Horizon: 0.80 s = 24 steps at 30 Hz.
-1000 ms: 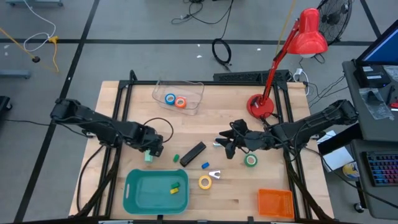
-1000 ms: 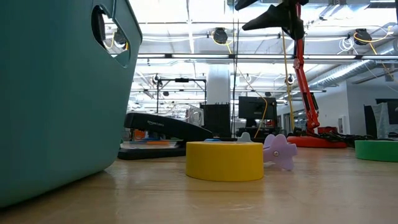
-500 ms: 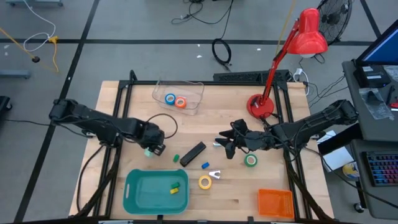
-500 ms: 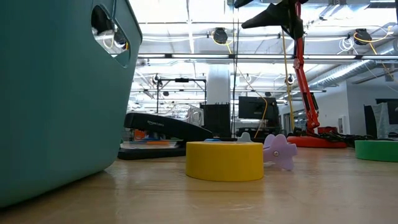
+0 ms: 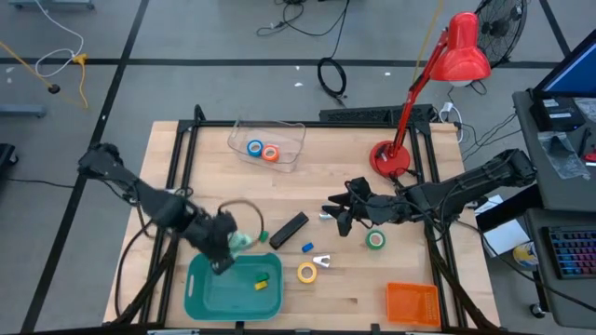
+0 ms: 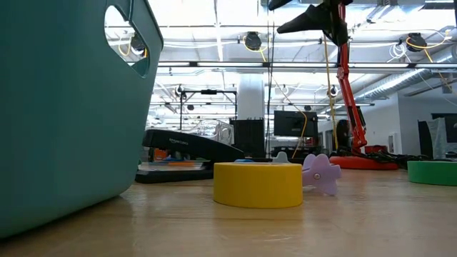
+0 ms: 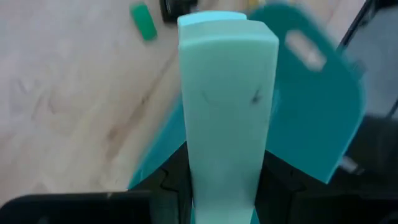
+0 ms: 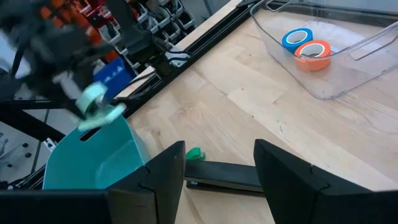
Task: Pick and place Stapler, Stapler remover, tape
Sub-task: Put the large light green stapler into the green bin
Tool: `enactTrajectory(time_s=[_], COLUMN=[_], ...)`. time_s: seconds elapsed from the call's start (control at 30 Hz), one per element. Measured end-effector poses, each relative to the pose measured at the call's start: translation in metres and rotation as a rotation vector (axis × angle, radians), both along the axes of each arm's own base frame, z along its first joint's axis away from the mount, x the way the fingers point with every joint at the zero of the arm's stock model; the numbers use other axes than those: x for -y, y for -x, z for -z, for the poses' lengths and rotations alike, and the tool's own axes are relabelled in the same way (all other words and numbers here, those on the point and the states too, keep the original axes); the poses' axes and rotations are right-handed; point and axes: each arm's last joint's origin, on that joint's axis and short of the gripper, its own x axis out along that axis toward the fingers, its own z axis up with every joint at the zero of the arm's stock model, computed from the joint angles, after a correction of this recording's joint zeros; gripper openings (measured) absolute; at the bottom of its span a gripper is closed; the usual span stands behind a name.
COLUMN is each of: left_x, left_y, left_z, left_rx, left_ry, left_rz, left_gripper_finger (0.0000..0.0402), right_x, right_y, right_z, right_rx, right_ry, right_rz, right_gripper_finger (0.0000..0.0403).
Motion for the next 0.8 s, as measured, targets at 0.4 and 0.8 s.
enactTrajectory(time_s=[0.4, 0.8], left_x=[0.035, 0.058], left_y=[-0.014, -0.004], left_z=[0.035, 0.086], left_rx=[-0.033, -0.121], left_ry=[-0.067, -0.058], left_rz=[0.093, 0.083], left_gripper_finger=[0.0118, 0.0118], right_x=[0.010, 0.010], right_y=[-0.002, -0.003], right_z=[0.000, 0.000], right_rx=[-0.002, -0.003], right_ry=[0.004, 0.004], right_rz=[0.032, 0.032], right_gripper_finger=[0.0185, 0.0185])
